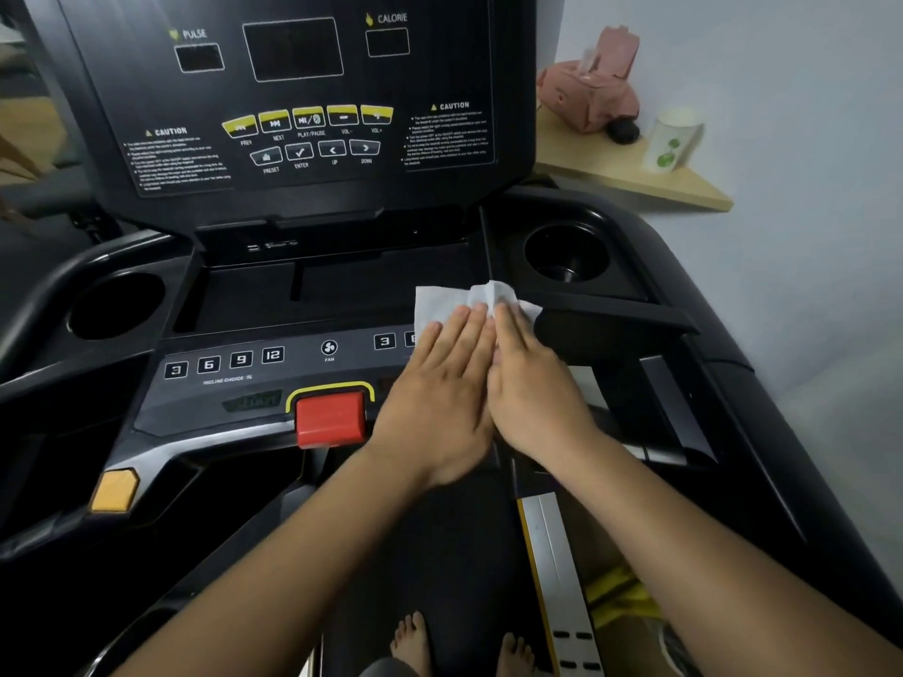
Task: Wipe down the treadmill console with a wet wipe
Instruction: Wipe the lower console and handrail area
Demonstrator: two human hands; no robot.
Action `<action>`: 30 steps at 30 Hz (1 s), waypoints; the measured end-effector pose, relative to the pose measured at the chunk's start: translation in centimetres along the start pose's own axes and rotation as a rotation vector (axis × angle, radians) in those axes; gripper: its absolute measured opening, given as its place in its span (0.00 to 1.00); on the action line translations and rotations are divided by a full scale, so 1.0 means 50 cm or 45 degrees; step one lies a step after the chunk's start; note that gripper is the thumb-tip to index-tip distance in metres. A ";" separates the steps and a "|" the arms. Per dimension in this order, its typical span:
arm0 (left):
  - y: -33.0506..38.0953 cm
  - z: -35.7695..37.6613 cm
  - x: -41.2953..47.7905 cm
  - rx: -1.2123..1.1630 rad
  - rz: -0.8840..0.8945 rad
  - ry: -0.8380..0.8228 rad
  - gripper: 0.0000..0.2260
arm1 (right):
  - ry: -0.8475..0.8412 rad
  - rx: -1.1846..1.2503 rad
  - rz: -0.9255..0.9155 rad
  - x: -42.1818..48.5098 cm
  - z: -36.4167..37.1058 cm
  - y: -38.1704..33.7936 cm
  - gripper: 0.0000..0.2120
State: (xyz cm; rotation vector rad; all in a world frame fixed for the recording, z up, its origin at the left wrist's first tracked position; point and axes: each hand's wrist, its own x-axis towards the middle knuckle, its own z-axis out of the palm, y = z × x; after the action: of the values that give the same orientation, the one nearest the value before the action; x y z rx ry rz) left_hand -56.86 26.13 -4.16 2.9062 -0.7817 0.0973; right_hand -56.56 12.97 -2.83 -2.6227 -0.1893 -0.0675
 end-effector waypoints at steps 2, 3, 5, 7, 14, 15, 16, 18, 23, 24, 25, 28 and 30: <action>0.002 -0.001 -0.005 0.041 -0.015 -0.040 0.29 | 0.005 0.016 0.038 -0.010 0.001 0.002 0.28; 0.011 0.000 -0.017 0.045 -0.021 -0.044 0.29 | 0.009 0.012 0.035 -0.029 0.000 0.006 0.27; 0.035 0.005 -0.056 0.016 -0.006 -0.045 0.30 | -0.023 -0.007 0.069 -0.079 -0.003 0.015 0.26; 0.052 0.013 -0.091 -0.035 0.009 -0.044 0.31 | -0.109 -0.086 0.147 -0.116 -0.007 0.028 0.28; 0.009 0.003 -0.020 0.000 -0.051 0.021 0.29 | -0.303 0.104 0.044 -0.062 -0.037 -0.008 0.31; 0.004 0.002 -0.014 0.013 -0.075 0.014 0.30 | -0.298 -0.002 -0.040 -0.063 -0.033 -0.014 0.31; 0.001 0.003 -0.017 0.017 -0.095 0.012 0.30 | -0.228 -0.144 -0.136 -0.070 -0.025 -0.016 0.30; -0.003 0.008 -0.047 0.011 -0.112 0.057 0.28 | -0.045 -0.434 -0.281 -0.091 -0.008 -0.004 0.28; -0.008 0.021 -0.126 -0.017 -0.122 0.112 0.25 | -0.143 -0.522 -0.323 -0.116 0.025 0.017 0.32; -0.017 0.021 -0.119 0.015 -0.125 0.109 0.26 | -0.154 -0.519 -0.341 -0.101 0.028 0.011 0.32; -0.030 0.018 -0.106 0.057 -0.139 0.102 0.27 | -0.163 -0.525 -0.370 -0.079 0.030 -0.002 0.32; -0.078 -0.003 -0.067 0.113 -0.252 0.107 0.28 | -0.193 -0.502 -0.431 -0.011 0.034 -0.042 0.34; -0.099 -0.009 -0.073 0.115 -0.284 0.106 0.28 | -0.227 -0.507 -0.453 -0.005 0.037 -0.062 0.37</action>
State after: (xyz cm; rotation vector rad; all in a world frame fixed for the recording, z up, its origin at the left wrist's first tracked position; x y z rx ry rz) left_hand -57.52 32.26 -4.58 3.0285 -0.4478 0.2350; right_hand -57.26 16.53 -2.99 -2.9560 -0.7759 0.0092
